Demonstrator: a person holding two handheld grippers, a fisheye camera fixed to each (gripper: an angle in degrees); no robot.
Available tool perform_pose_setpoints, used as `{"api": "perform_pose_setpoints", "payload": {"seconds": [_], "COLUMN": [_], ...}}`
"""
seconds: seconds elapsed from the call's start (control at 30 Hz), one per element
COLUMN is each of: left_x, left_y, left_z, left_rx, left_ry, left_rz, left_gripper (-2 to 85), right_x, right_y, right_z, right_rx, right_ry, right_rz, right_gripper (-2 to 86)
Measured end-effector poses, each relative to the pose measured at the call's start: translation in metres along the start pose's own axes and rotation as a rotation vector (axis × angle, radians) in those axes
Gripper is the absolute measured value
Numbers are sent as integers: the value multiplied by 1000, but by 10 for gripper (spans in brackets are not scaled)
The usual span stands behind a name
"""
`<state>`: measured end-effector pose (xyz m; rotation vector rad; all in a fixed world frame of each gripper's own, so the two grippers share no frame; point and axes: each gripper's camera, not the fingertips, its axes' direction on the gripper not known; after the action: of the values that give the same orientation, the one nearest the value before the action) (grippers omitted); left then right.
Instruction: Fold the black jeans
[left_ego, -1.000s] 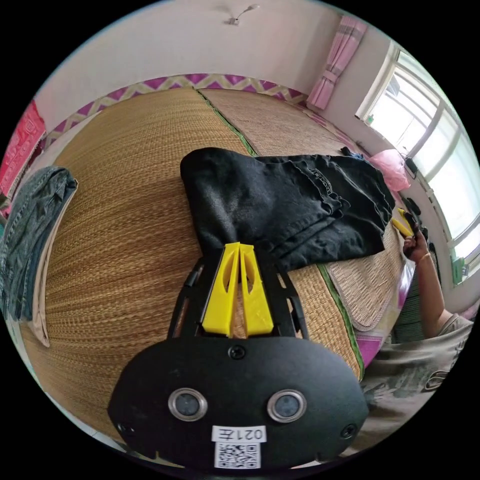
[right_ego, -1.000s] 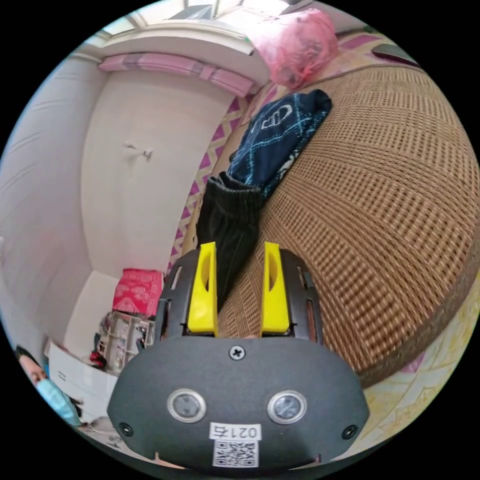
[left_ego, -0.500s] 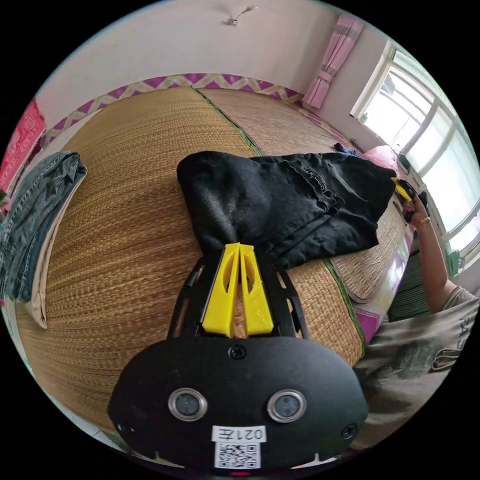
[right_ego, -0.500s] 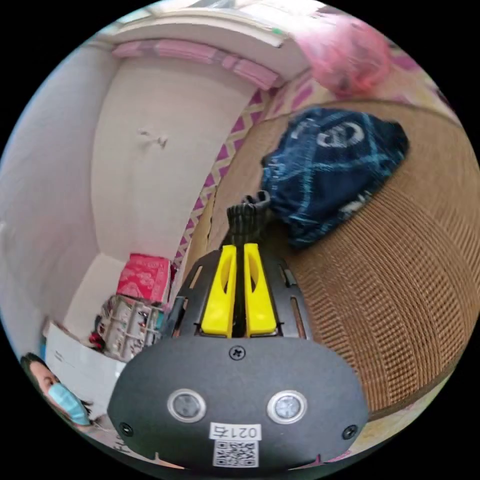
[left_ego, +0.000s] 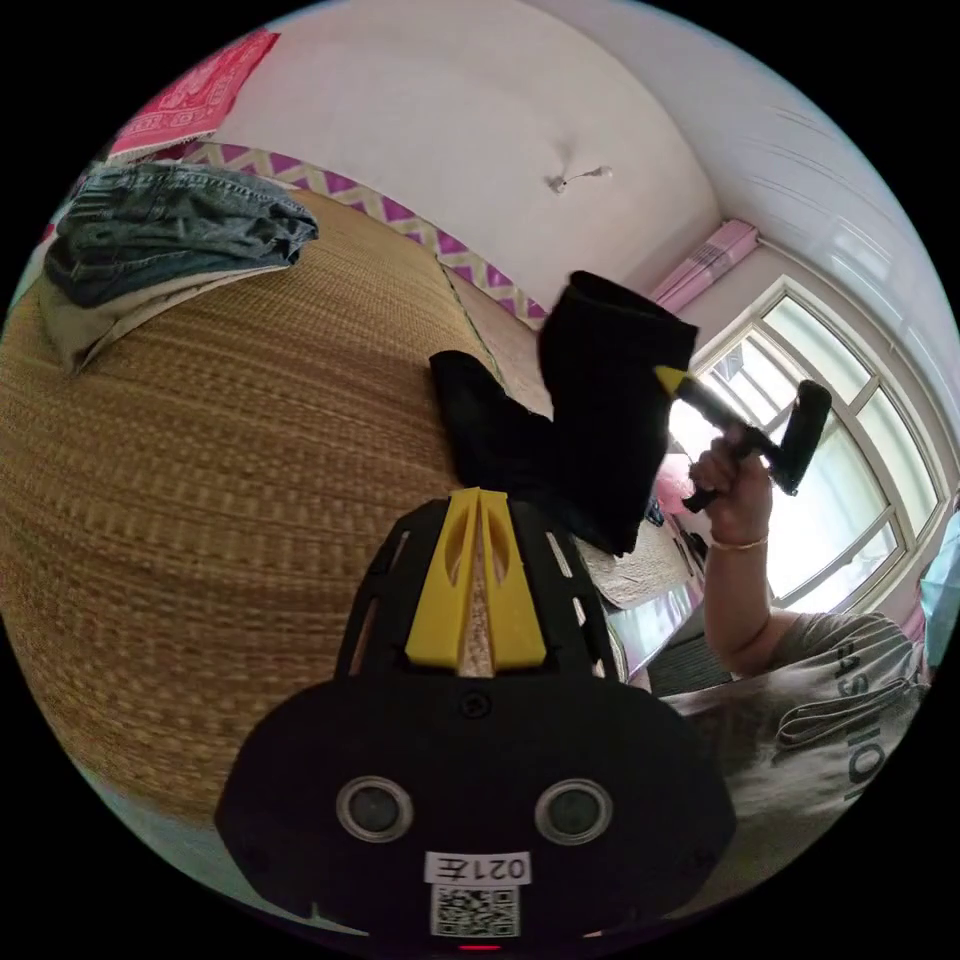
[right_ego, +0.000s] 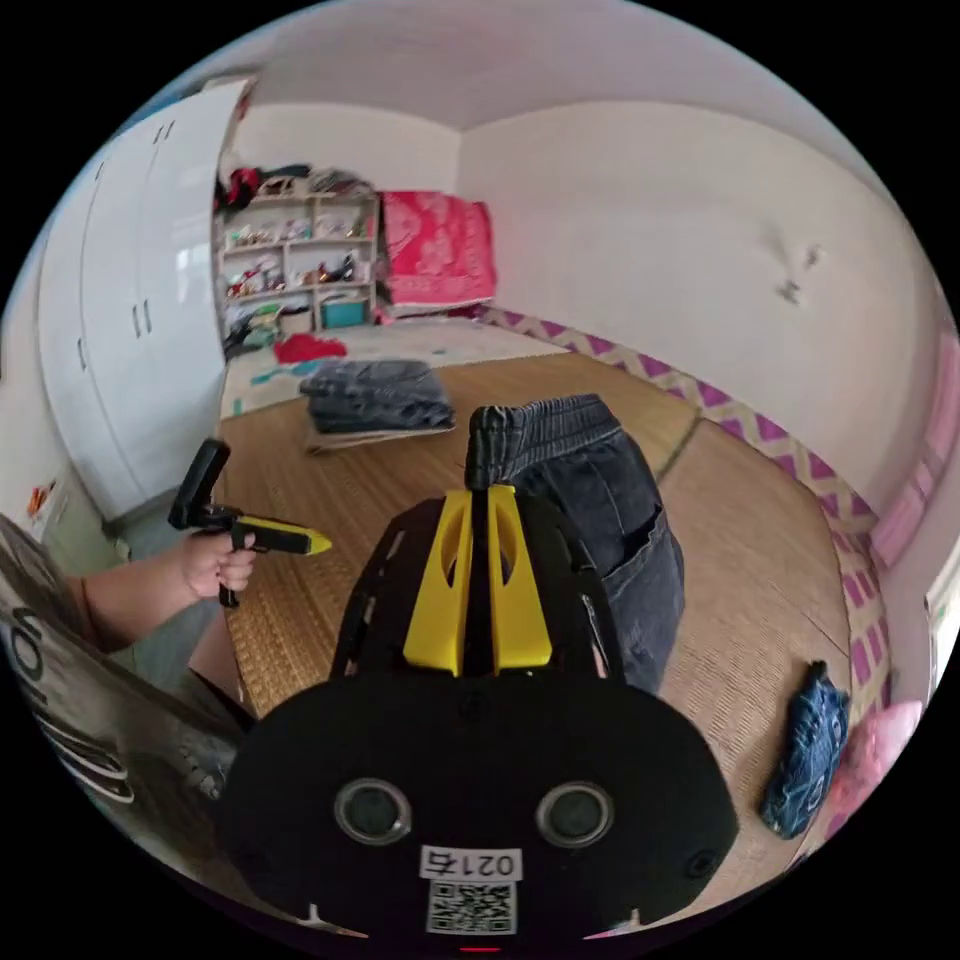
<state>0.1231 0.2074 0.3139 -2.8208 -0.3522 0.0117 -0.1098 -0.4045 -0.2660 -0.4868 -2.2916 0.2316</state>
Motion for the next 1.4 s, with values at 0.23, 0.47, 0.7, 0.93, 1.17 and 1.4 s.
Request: {"api": "perform_pose_setpoints", "payload": {"seconds": [0.23, 0.47, 0.7, 0.93, 1.17, 1.4], "left_x": [-19, -25, -19, -57, -50, 1], "left_y": [11, -10, -48, -125, -150, -156], "left_z": [-32, -23, -7, 56, 127, 170], "left_rx": [52, 86, 102, -158, -378, -452], "left_ry": [75, 155, 212, 287, 322, 176], "left_rz": [-28, -49, -12, -145, -237, -191], "left_gripper": [-9, -6, 94, 198, 174, 89], "right_x": [-78, -80, 25, 265, 421, 433], "right_y": [45, 64, 94, 233, 414, 434], "right_z": [162, 187, 88, -22, 37, 71], "right_rx": [-215, -207, -104, -135, -189, -245], "right_ry": [-44, 19, -357, -92, -686, -865], "right_rz": [-11, -29, 185, 618, 1106, 1003], "right_gripper": [9, 22, 76, 111, 137, 98]}}
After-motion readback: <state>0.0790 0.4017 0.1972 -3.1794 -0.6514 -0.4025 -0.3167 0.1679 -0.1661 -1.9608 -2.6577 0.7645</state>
